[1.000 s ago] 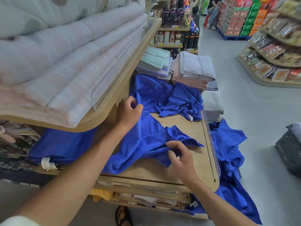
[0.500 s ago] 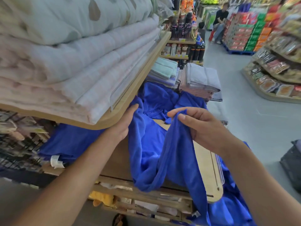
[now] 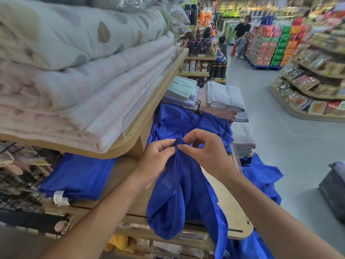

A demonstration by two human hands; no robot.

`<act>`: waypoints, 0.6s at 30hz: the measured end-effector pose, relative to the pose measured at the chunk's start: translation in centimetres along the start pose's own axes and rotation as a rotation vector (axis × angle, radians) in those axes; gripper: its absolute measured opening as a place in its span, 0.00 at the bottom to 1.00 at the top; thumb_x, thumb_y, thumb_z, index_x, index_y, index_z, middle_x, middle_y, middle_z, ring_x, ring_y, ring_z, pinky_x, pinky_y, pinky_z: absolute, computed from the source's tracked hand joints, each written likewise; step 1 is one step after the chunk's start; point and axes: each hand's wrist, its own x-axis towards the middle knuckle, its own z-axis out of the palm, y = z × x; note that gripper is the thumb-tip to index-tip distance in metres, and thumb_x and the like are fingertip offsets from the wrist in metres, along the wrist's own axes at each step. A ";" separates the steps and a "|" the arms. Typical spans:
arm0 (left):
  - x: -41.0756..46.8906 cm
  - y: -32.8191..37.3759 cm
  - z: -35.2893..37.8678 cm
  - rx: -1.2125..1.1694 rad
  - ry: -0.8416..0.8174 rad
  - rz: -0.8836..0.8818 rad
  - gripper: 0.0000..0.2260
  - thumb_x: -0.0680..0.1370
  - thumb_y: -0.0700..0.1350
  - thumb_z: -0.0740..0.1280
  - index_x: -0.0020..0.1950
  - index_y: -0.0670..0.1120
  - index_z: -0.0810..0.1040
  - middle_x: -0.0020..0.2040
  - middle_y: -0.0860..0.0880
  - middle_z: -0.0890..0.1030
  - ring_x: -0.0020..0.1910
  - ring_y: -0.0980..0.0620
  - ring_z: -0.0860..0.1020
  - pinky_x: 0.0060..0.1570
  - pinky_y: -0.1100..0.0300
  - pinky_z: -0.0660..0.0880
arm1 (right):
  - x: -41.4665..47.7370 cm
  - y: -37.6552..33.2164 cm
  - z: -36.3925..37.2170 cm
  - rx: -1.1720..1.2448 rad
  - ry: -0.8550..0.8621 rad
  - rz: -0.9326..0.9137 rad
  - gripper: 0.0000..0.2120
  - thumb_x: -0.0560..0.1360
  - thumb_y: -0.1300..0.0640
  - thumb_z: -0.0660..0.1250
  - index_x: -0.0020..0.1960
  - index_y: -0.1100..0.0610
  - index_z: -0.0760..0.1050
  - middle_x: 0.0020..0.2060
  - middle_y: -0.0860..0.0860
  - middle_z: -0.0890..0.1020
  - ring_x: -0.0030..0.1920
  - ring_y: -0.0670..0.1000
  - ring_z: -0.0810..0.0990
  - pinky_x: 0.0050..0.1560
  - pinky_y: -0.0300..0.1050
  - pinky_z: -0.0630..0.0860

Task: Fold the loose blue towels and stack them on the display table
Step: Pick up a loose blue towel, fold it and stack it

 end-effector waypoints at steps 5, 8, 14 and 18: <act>-0.6 3.0 0.1 0.165 -0.125 0.148 0.07 0.82 0.47 0.68 0.52 0.48 0.86 0.44 0.57 0.85 0.43 0.61 0.81 0.45 0.69 0.73 | 1.1 -1.1 -1.8 -0.153 0.053 -0.103 0.10 0.67 0.43 0.76 0.39 0.42 0.75 0.41 0.42 0.78 0.40 0.47 0.79 0.39 0.32 0.72; -0.5 5.6 0.1 0.290 -0.183 0.202 0.06 0.81 0.43 0.69 0.56 0.49 0.85 0.46 0.56 0.87 0.44 0.63 0.83 0.42 0.70 0.78 | 2.1 -2.5 -3.6 -0.140 0.058 -0.152 0.13 0.67 0.40 0.76 0.37 0.44 0.74 0.38 0.43 0.80 0.40 0.47 0.79 0.37 0.33 0.73; -0.6 11.5 1.1 0.287 -0.312 0.287 0.12 0.83 0.41 0.66 0.55 0.56 0.86 0.54 0.53 0.87 0.55 0.56 0.84 0.49 0.69 0.78 | 4.0 -6.2 -6.8 0.157 -0.103 -0.145 0.13 0.72 0.41 0.74 0.35 0.46 0.77 0.29 0.43 0.77 0.31 0.44 0.72 0.31 0.36 0.67; -0.2 15.8 2.5 0.335 -0.237 0.351 0.12 0.83 0.41 0.65 0.51 0.55 0.86 0.48 0.54 0.88 0.47 0.58 0.86 0.39 0.70 0.78 | 4.8 -8.7 -9.1 0.341 -0.158 -0.158 0.11 0.75 0.51 0.74 0.40 0.54 0.75 0.35 0.55 0.76 0.36 0.52 0.73 0.34 0.42 0.69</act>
